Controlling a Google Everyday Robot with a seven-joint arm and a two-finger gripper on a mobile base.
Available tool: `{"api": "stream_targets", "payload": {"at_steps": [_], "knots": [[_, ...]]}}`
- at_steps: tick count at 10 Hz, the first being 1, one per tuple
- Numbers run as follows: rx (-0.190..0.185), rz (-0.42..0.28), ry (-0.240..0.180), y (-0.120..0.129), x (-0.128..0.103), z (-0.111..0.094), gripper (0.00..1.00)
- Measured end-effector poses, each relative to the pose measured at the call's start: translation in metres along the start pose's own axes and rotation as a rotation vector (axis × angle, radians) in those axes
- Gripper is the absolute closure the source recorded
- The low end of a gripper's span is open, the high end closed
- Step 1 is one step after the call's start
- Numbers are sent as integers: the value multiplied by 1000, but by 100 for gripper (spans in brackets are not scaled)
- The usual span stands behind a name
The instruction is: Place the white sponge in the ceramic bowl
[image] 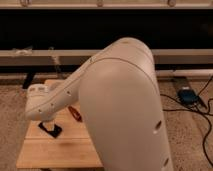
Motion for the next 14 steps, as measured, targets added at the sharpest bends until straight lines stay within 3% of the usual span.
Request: {"api": "stream_targets", "payload": {"at_steps": [3,8,11,14], "knots": [[-60,181,30,32,76,6,22],[-108,452,101,82,195,11,22],[-110,573,157,83,250,13,22],[-142,661,186,70,279,24,22]]}}
